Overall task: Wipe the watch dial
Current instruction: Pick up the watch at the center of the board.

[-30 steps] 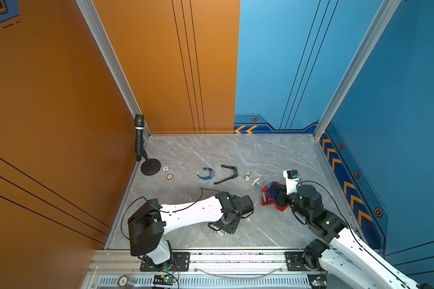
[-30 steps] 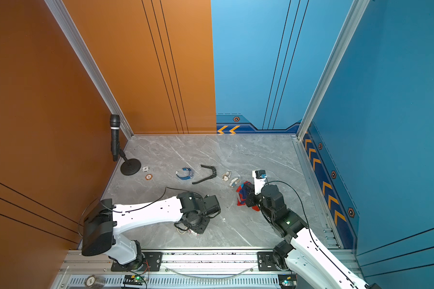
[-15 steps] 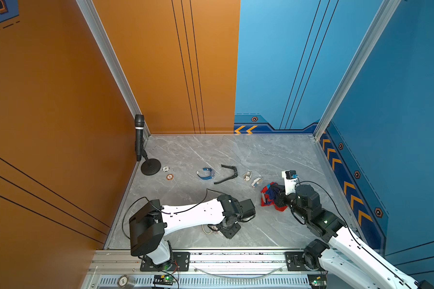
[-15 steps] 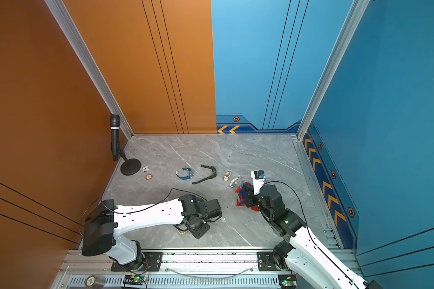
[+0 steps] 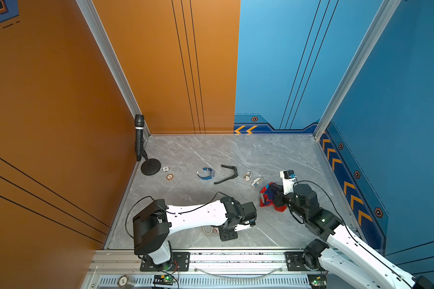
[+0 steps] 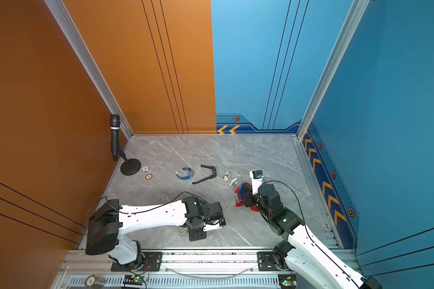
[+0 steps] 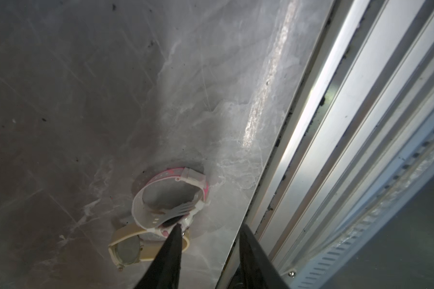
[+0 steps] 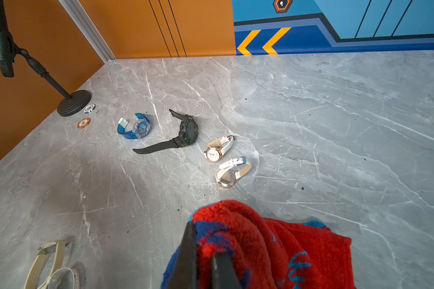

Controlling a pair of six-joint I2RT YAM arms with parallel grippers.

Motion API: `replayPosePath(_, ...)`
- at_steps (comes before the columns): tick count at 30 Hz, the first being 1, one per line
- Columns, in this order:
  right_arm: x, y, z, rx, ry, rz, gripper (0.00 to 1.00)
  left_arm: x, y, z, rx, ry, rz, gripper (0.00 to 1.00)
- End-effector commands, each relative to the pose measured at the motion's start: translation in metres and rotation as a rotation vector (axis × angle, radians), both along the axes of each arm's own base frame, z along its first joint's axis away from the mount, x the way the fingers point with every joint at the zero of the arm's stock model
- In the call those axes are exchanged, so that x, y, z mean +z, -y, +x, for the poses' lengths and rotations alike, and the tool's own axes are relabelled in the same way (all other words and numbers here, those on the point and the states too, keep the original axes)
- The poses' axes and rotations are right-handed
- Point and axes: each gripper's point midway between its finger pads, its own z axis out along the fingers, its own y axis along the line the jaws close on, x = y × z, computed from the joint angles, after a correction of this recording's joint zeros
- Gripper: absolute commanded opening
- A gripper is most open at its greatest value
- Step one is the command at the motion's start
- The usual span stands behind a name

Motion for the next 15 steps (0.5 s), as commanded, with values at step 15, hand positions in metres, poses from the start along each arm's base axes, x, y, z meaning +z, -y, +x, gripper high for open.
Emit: replayPosePath(15,0.010,0.004,0.004,-0.033,0.036,0.012,0.00,-0.027,-0.035,0.008,-0.219,-0.082,0.189,0.36)
